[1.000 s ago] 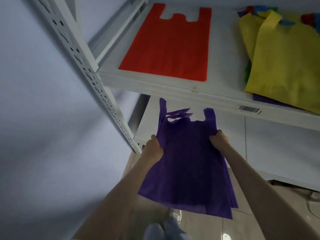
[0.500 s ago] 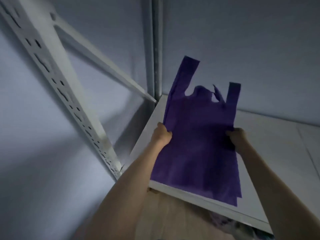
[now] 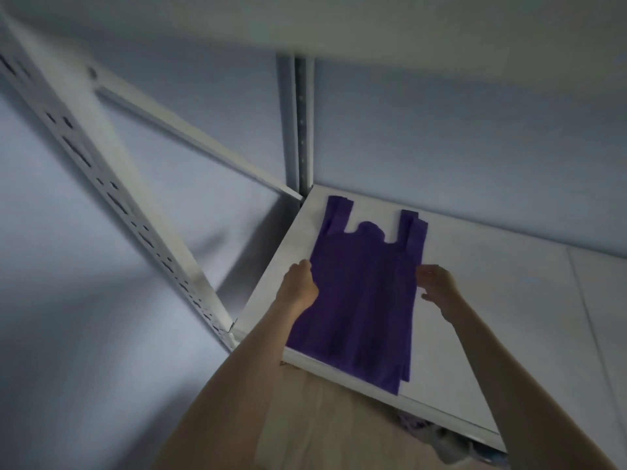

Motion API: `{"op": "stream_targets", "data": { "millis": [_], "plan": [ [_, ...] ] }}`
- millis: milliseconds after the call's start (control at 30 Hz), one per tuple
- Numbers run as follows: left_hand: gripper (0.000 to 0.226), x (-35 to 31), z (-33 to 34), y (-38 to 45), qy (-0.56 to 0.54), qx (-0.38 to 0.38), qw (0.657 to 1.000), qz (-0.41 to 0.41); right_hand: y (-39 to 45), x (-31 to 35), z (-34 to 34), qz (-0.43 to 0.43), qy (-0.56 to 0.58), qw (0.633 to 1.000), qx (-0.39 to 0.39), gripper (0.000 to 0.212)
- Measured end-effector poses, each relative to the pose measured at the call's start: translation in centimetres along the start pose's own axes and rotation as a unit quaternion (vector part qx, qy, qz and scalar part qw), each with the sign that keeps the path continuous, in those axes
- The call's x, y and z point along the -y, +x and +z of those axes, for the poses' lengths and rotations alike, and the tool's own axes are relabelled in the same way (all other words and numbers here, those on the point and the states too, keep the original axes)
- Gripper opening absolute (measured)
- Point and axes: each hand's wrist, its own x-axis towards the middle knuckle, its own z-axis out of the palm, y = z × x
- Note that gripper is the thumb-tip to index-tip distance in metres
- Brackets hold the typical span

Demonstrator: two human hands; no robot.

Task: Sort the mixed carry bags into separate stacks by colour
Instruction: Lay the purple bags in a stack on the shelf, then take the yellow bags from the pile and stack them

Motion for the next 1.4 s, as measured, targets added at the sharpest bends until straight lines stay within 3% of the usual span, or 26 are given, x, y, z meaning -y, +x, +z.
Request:
{"op": "stream_targets", "data": {
  "millis": [133, 300, 467, 533, 667, 733, 833, 933, 1133, 1400],
  "plan": [
    [0.038, -4.2, -4.1, -6.6, 0.05, 0.037, 0.998, 0.007, -7.5, 4.3, -3.0, -0.013, -0.187, 0.982, 0.019, 0.035],
    [0.036, -9.9, -8.1, -15.2, 0.088, 0.093, 0.991, 0.039, -17.6, 8.6, -8.1, -0.054, -0.214, 0.975, 0.019, 0.034],
    [0.031, -15.4, -11.1, -23.7, 0.117, 0.159, 0.978, 0.068, -26.8, 12.2, -13.5, -0.012, -0.235, 0.969, 0.077, 0.033],
    [0.03, -17.8, -12.1, -27.3, 0.136, 0.185, 0.969, 0.093, -30.3, 13.1, -16.1, -0.035, -0.264, 0.96, 0.085, 0.029],
    [0.023, -23.8, -15.0, -32.5, 0.189, 0.221, 0.946, 0.146, -36.4, 16.3, -22.0, -0.044, -0.305, 0.935, 0.177, 0.029],
    [0.025, -28.4, -17.1, -34.4, 0.196, 0.21, 0.936, 0.203, -37.8, 18.7, -26.0, -0.053, -0.306, 0.932, 0.188, 0.028],
    [0.019, -35.8, -19.3, -35.8, 0.152, 0.154, 0.932, 0.291, -37.9, 22.0, -32.5, -0.09, -0.28, 0.946, 0.137, 0.021],
    [0.009, -41.9, -19.9, -34.2, 0.113, 0.086, 0.938, 0.316, -35.6, 24.5, -38.8, -0.121, -0.24, 0.962, 0.042, 0.02],
    [0.04, -47.2, -18.0, -26.9, 0.163, -0.003, 0.966, 0.202, -25.7, 26.1, -47.1, -0.13, -0.213, 0.958, -0.14, 0.026],
    [0.044, -47.9, -15.1, -20.5, 0.182, -0.031, 0.979, 0.091, -16.7, 25.8, -47.2, -0.029, -0.28, 0.952, -0.121, 0.04]
  ]
}}
